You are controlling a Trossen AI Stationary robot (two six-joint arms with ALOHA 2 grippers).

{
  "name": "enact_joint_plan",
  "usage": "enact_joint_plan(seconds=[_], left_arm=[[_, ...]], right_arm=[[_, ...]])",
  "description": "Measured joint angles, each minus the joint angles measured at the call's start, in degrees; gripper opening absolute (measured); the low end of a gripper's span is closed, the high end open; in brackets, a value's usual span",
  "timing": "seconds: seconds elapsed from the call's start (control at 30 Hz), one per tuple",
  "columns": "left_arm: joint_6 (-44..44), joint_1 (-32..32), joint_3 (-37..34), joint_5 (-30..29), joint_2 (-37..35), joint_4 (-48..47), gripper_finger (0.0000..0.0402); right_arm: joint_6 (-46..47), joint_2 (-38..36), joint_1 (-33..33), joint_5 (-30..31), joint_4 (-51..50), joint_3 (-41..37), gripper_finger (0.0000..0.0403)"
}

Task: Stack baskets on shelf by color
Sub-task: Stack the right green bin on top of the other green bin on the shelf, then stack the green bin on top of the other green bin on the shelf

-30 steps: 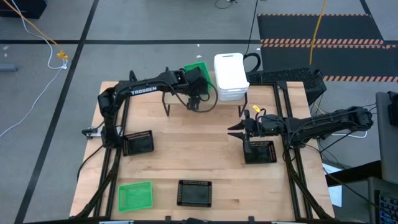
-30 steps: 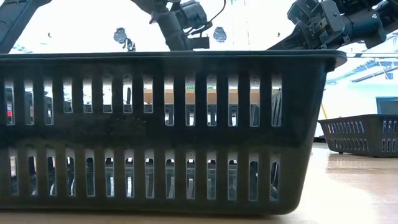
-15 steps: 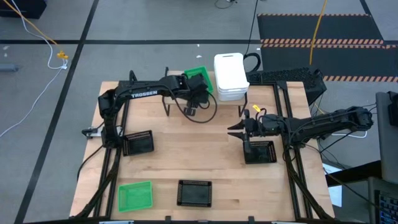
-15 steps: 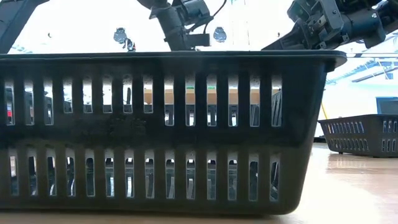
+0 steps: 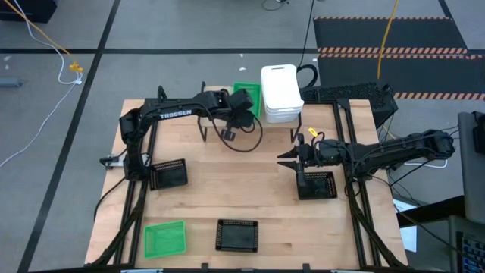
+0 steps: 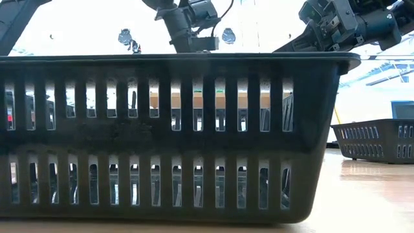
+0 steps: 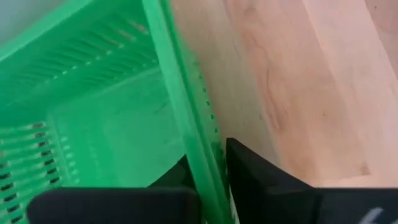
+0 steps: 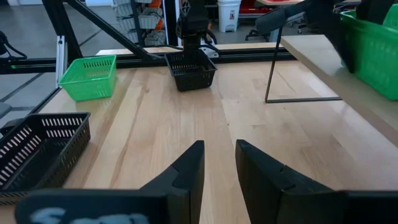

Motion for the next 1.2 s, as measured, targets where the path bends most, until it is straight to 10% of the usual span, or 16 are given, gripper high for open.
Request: enact_joint_plan(seconds=[0.67,1.2], left_arm=[[-10.85,0.88,-0.02,0.0,-0.02,3.52,0.0032],[-16.8,0.93,0.0,-0.07,-0.09,3.58,0.0127]], right_arm=[[-0.21,0.0,0.0,0.01,0.07,0.0,0.0084],[-0.22,-0.01,0.0,0.0,1.37,0.0,0.0084]])
